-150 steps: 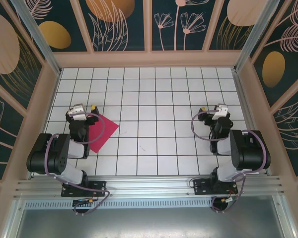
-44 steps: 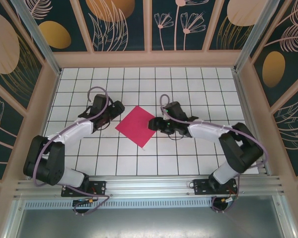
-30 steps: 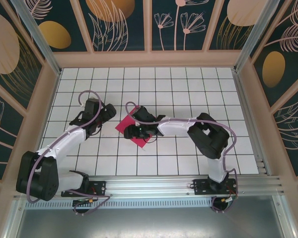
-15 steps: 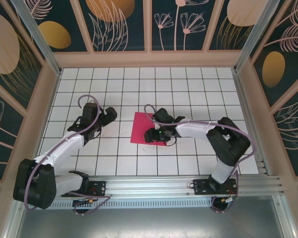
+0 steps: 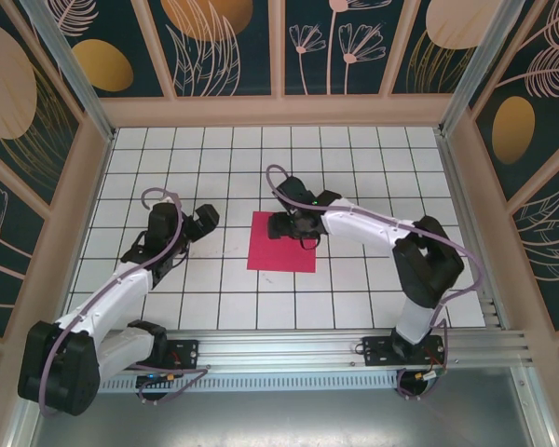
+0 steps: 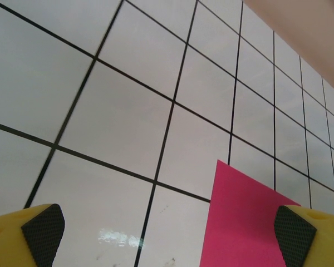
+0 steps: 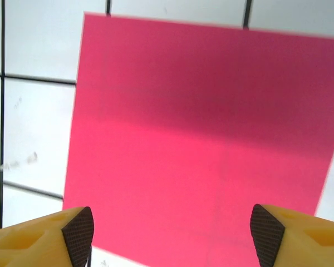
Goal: Fold a paper plane with a square sheet of paper (pick it up from the middle)
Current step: Rotate the square sheet of paper at the center of the table, then fold the square sheet of paper in half at the center of the table.
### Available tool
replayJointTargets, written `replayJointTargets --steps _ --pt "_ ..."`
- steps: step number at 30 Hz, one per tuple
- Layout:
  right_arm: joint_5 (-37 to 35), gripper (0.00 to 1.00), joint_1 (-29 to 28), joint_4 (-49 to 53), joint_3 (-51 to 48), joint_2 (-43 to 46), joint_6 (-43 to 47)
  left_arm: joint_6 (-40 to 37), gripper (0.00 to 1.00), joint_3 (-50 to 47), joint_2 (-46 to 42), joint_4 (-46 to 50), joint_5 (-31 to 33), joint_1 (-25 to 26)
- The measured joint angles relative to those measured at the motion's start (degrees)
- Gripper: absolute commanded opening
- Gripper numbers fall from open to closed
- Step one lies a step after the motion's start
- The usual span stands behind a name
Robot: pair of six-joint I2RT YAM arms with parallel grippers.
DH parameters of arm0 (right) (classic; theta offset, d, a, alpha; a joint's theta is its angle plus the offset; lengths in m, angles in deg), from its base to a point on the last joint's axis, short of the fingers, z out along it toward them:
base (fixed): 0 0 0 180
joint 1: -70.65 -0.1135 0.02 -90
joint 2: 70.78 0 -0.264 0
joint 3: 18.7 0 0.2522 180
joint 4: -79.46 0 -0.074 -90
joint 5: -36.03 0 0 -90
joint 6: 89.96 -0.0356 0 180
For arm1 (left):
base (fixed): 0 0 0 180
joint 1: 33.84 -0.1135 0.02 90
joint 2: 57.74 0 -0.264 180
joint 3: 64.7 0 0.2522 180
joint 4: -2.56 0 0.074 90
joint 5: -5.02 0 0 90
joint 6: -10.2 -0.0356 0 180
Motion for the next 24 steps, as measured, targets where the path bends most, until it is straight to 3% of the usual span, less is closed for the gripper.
replayJointTargets --steps 8,24 --pt "-4.7 0.82 -2.8 4.8 7.0 -11.5 -8.1 -0.2 0.99 -3.6 -7.4 -0.3 7.0 0.0" --pt "-6.5 0.85 -3.0 8.5 12.0 -17.6 -9.3 -2.0 0.99 -6.0 -9.2 -0.5 8.0 0.0"
